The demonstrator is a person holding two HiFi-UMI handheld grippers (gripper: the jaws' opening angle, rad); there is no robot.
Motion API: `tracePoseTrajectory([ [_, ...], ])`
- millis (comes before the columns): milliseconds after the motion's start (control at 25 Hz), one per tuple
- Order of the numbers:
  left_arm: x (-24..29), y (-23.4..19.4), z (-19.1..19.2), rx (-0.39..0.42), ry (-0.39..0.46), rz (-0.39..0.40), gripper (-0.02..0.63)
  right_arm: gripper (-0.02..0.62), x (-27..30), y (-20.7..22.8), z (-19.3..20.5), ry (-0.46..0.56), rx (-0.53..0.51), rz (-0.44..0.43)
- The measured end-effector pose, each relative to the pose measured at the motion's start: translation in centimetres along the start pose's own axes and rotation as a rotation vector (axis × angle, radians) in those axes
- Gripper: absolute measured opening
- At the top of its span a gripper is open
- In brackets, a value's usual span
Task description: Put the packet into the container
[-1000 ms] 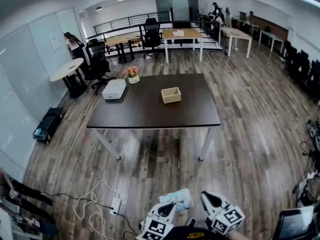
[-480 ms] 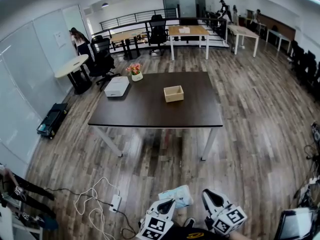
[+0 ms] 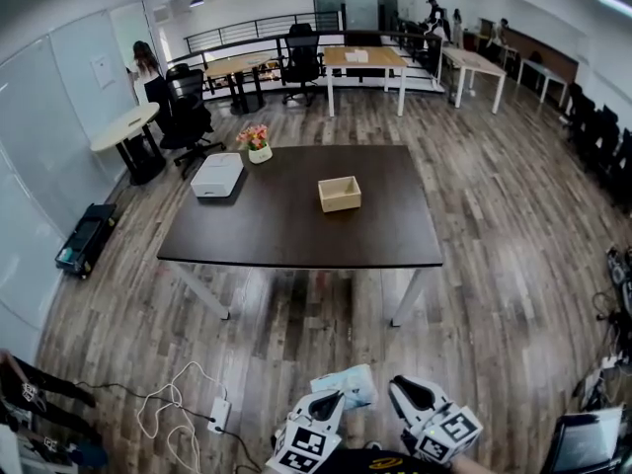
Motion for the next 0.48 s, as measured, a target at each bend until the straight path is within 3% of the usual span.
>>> tracePoseTrajectory([
  [160,2.0,-5.0,-1.1,0.031,0.015,0.022,0.009,0.069,5.2,1.1,-1.9,0.001,-0.009,0.021],
  [480,3.7,-12.3,-3.2,0.034,0.029,0.084,0.009,0.074,11.7,2.3,-2.9,-0.033,0.007,0.088],
])
Point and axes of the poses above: the fingertips, and each gripper's own axes: x forward along the fingers, y to its right, z out of its underside, the point moved 3 cm from there along -x, backward along the fingers, and after that the axes turned 3 degrees about -y, right-handed, at the moved point
